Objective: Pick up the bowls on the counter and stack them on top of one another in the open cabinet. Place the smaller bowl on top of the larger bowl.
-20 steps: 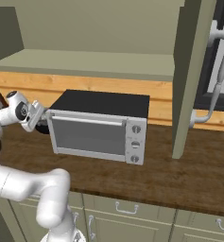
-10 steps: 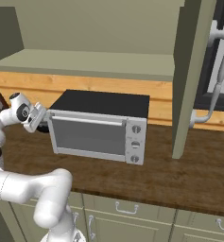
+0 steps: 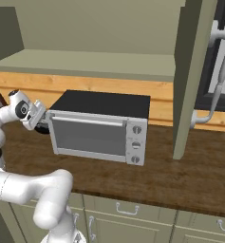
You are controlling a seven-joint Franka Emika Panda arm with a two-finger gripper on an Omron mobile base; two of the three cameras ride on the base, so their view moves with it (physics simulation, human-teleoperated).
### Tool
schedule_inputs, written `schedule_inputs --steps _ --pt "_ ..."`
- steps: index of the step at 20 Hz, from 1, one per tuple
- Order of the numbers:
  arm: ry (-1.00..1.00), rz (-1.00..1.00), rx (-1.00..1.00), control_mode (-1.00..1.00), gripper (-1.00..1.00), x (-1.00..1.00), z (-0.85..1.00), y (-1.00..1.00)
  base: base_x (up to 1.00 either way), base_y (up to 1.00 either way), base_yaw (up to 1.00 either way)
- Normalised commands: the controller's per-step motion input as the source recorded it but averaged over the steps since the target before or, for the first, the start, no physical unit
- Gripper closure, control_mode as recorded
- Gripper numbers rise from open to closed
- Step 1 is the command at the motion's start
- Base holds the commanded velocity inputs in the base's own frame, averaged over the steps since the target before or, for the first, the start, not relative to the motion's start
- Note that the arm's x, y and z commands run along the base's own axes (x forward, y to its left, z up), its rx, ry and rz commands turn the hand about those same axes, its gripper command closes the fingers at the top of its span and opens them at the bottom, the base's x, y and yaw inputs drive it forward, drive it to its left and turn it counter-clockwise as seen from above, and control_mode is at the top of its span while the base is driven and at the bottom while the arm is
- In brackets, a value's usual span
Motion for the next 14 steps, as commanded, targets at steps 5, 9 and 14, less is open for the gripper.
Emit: schedule_inputs --steps 5,9,14 --pt "-0.03 -0.01 0.00 -1.00 -1.00 -0.07 0.35 0.00 0.00 0.00 0.00" --pt "0.00 -0.01 0.00 -1.00 -1.00 -0.39 0.07 0.00 0.00 0.00 0.00" --pt "0.00 0.00 0.00 -1.00 -1.00 -0.60 0.00 0.00 0.00 0.00 0.00"
